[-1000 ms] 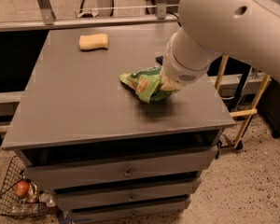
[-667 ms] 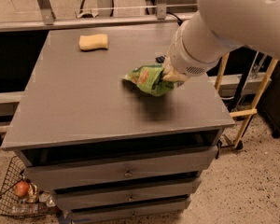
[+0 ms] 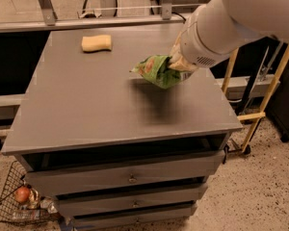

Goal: Move green rice chip bag near sponge

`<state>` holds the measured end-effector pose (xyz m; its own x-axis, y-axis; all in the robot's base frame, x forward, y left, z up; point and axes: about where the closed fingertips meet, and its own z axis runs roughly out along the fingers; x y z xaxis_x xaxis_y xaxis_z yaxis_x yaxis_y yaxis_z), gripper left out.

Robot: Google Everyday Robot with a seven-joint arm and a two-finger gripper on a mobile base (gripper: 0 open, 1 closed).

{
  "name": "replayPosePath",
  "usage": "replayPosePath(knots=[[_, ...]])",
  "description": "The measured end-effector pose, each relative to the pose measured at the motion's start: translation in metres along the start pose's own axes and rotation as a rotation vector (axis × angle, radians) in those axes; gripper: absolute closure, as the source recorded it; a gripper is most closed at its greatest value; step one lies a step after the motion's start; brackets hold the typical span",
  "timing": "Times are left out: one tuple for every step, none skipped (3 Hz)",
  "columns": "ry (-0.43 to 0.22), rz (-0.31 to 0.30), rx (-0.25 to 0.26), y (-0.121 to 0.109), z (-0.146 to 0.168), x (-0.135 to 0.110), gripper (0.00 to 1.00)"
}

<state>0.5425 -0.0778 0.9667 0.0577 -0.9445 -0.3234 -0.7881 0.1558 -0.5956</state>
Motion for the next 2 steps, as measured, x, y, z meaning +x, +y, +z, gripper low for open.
replayPosePath(knots=[[0.016, -0.003, 0.047, -0.009, 0.002, -0.001, 1.00], [0.031, -0.011, 0.156, -0.042, 0.014, 0.001, 1.00]])
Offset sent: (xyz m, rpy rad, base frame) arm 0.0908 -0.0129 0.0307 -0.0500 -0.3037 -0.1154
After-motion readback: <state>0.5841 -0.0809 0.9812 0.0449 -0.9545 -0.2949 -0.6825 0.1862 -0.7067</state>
